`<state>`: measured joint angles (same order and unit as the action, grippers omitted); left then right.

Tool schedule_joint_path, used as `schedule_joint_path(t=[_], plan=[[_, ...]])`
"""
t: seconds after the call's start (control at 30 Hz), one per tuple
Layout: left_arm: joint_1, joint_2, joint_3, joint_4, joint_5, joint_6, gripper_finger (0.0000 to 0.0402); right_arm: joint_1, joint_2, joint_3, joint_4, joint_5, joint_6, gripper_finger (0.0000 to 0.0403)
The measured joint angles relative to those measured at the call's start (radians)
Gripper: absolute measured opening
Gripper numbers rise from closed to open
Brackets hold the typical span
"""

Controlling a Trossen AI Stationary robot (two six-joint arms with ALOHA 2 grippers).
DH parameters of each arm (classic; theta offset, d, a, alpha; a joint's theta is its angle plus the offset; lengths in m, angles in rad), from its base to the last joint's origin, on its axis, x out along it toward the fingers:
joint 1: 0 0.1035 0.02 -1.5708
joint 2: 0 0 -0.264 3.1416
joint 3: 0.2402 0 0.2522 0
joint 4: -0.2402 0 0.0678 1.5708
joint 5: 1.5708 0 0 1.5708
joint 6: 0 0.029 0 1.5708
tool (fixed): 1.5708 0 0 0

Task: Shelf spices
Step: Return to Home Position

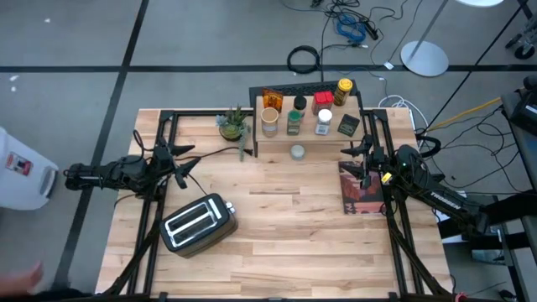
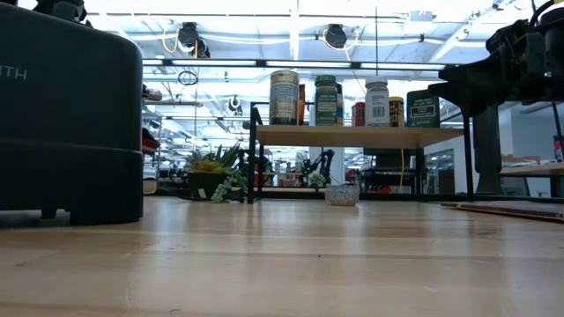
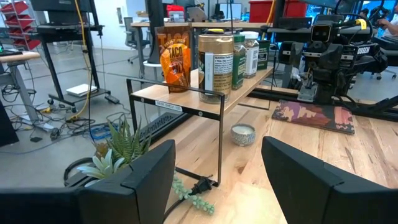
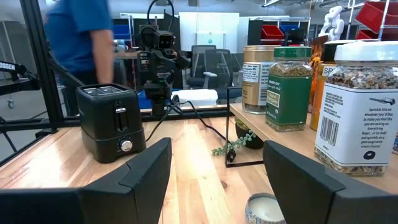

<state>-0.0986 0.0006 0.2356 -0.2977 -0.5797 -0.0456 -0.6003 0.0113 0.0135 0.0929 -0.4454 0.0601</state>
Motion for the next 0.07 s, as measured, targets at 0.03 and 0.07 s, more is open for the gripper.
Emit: schedule_joint_path(t=[0.03,0.07], plan=[[0.000,0.000,0.000,0.000,0.000,0.000,0.0249,0.000,0.000,0.000,0.000,0.000,0.000,0.0240],[0.000,0.000,0.000,0.000,0.000,0.000,0.0249,0.000,0.000,0.000,0.000,0.000,0.000,0.0240]])
